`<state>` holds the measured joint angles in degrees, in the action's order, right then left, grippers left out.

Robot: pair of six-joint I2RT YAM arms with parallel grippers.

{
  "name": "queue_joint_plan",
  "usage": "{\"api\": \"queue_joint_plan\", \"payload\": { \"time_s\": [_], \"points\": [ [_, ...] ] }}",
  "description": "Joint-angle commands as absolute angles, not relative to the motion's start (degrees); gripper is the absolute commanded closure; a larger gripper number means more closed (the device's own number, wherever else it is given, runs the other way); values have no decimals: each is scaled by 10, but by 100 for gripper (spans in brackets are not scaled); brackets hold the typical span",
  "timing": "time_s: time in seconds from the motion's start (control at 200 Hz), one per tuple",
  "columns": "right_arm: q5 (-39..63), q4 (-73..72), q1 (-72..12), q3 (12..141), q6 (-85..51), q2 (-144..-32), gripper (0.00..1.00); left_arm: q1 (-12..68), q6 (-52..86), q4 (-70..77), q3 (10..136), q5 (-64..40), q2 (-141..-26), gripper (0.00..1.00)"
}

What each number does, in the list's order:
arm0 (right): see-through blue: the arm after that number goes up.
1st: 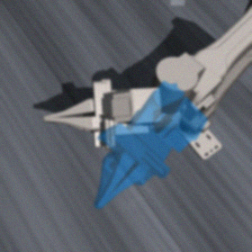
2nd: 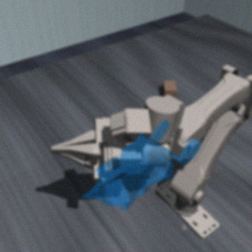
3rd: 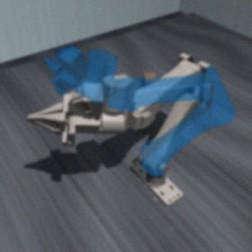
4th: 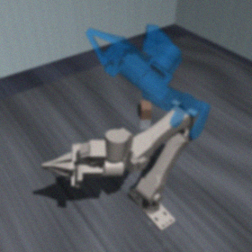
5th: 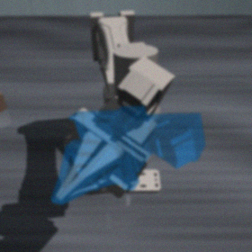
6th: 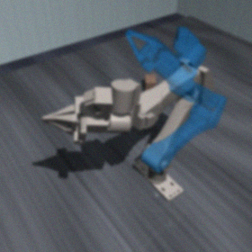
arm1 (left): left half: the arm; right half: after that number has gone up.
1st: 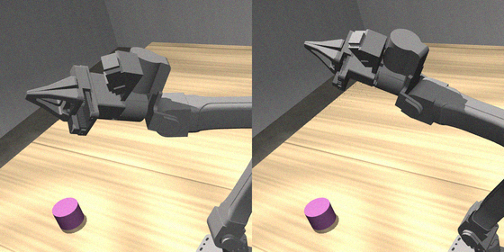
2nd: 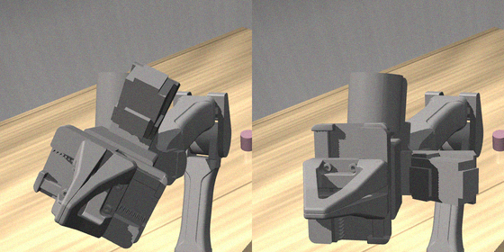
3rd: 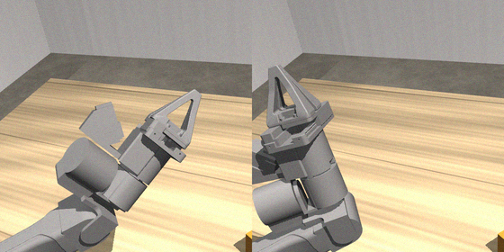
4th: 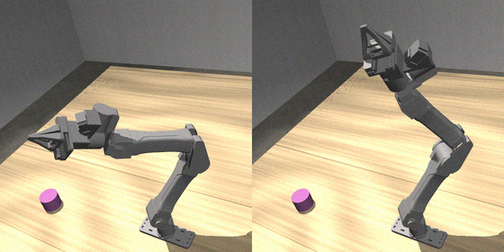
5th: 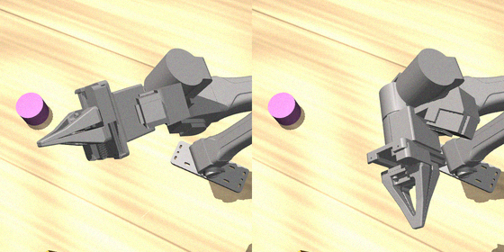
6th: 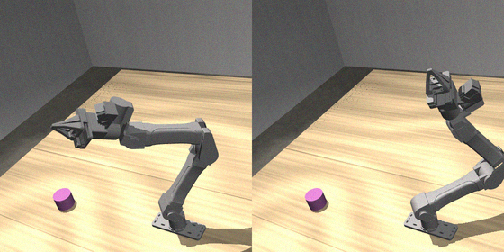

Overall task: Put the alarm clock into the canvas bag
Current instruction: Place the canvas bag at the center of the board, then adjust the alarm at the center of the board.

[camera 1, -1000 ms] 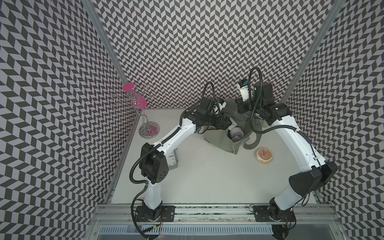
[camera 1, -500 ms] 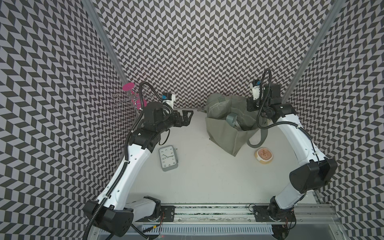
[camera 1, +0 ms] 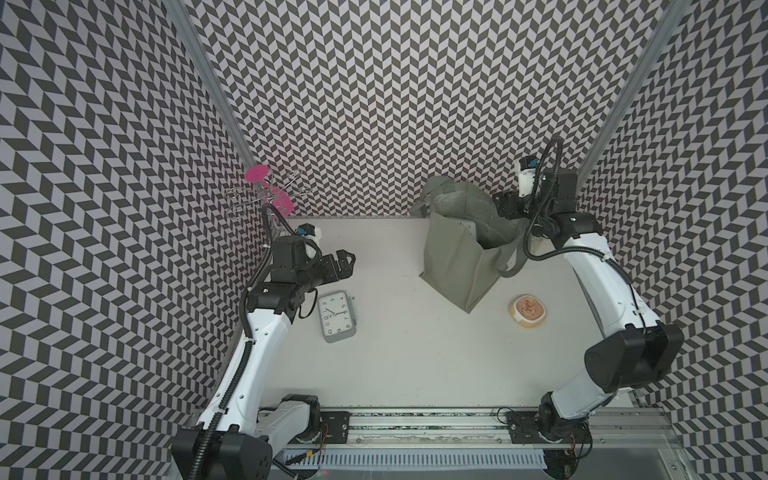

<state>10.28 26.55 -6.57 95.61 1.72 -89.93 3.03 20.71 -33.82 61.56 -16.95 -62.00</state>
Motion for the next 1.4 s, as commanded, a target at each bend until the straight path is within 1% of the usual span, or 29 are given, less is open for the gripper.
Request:
{"api": "queue_joint_plan", "payload": {
  "time_s": [0.0,0.05,0.115,0.17,0.24,0.315,0.421,0.536,0.631,0.711,0.876,1.177,1.397],
  "points": [
    [205,159,-65,913,-15,-810,13,3,211,-347,595,-162,-605,1],
    [250,130,-70,883,-40,-789,0,-11,208,-345,579,-161,-603,1],
    [290,104,-99,849,-54,-770,1,-33,206,-341,557,-160,-600,1],
    [294,95,-143,827,-55,-759,0,-55,206,-335,535,-167,-596,1],
    [257,94,-217,809,-58,-753,1,-84,213,-321,505,-185,-590,1],
    [213,86,-288,784,-83,-752,1,-99,223,-305,475,-203,-583,1],
    [196,55,-370,741,-122,-757,1,-104,250,-295,444,-215,-576,1],
    [165,54,-437,749,-165,-778,1,-105,274,-287,408,-217,-573,1],
    [162,103,-477,776,-181,-815,1,-105,291,-274,385,-225,-578,1],
    [159,131,-497,780,-191,-842,1,-106,299,-266,376,-221,-585,1],
    [178,117,-518,737,-199,-882,1,-106,317,-240,356,-226,-605,1],
    [217,129,-518,717,-193,-937,1,-105,335,-206,322,-209,-633,2],
    [246,105,-499,682,-205,-947,0,-78,358,-130,285,-252,-652,2]
  ]
}}
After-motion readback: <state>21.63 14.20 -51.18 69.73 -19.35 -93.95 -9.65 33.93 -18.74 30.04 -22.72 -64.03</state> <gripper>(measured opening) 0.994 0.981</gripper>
